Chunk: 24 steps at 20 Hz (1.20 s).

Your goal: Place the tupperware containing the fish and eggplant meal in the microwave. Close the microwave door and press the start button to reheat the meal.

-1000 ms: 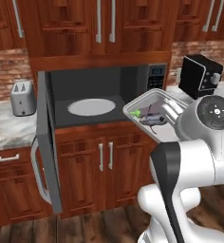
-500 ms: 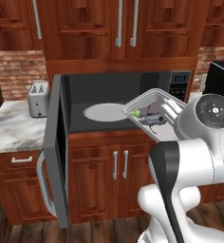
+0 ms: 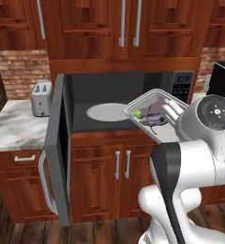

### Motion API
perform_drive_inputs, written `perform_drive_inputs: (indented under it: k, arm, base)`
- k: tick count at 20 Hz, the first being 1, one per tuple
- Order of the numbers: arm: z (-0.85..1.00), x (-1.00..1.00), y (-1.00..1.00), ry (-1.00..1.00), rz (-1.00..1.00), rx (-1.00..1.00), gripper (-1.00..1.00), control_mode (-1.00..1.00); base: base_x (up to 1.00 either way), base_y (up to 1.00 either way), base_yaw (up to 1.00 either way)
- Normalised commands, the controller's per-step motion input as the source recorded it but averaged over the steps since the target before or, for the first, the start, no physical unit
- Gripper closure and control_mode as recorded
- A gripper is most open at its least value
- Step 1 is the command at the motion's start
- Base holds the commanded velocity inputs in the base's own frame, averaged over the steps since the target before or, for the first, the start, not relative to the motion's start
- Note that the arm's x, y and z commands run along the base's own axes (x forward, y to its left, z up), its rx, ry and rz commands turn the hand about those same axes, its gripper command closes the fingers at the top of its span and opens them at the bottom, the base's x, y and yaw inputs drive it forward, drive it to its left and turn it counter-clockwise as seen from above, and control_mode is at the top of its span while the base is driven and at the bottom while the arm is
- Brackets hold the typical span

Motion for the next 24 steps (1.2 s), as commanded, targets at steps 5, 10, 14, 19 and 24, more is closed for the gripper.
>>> perform_drive_inputs:
  k: [5, 10, 14, 19, 24]
  arm:
    - [0.0, 0.0, 0.0, 0.0, 0.0, 0.0, 1.0, 1.0]
    - [0.0, 0.0, 0.0, 0.0, 0.0, 0.0, 1.0, 1.0]
    - [0.0, 0.0, 0.0, 0.0, 0.0, 0.0, 1.0, 1.0]
    - [0.0, 0.0, 0.0, 0.0, 0.0, 0.0, 1.0, 1.0]
    - [0.0, 0.0, 0.0, 0.0, 0.0, 0.0, 1.0, 1.0]
  base:
    - [-0.25, -0.07, 0.06]
    - [-0.06, -0.13, 0.18]
    - [0.0, -0.29, 0.25]
    - [-0.04, -0.39, 0.26]
    - [-0.09, -0.33, 0.22]
